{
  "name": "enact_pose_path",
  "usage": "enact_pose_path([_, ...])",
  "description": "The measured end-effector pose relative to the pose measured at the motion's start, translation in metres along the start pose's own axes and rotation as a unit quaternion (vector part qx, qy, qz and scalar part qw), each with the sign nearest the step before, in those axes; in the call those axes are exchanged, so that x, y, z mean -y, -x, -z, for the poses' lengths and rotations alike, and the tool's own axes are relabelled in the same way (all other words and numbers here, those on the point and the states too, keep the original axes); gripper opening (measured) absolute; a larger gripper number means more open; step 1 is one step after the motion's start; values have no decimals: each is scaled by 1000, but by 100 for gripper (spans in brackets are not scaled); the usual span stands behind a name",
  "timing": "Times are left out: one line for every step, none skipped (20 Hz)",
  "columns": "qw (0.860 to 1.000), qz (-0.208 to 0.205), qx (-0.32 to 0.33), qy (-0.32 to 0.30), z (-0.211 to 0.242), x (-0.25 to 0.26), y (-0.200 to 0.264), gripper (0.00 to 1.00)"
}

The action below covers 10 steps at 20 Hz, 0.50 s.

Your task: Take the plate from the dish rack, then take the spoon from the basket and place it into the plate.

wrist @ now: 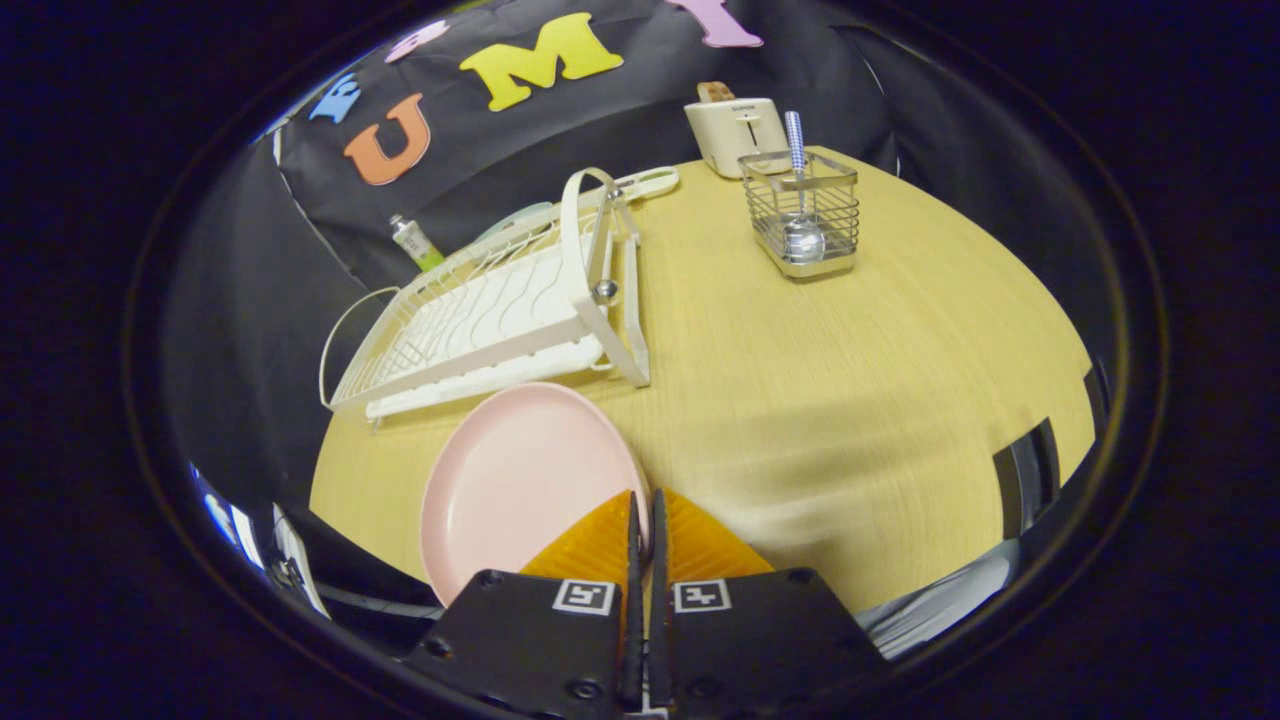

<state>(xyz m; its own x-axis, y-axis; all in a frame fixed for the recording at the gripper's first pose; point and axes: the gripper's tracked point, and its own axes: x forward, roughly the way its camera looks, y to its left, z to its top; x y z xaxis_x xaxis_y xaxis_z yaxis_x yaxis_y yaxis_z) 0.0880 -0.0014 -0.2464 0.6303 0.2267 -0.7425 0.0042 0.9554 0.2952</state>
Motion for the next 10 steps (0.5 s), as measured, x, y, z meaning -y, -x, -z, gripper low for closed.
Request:
enact_pose_path([999,13,26,14,-9,6,4,11])
enact_pose_path([998,35,49,28,-13,15,4,12])
enact_pose_path([994,65,70,44,-22,27,6,36])
enact_pose_path([990,89,90,57,-29,37,8,50])
enact_pose_path([986,108,106,63,-35,44,10,63])
enact_pose_path([984,115,122,66,-41,48,13,65])
enact_pose_path([981,120,137,64,-46,54,15,73])
enact_pose_path([979,121,148,64,-51,57,17,76])
enact_pose_path([977,127,155,69,-56,63,20,80])
enact_pose_path([974,138,165,75,-63,69,23,83])
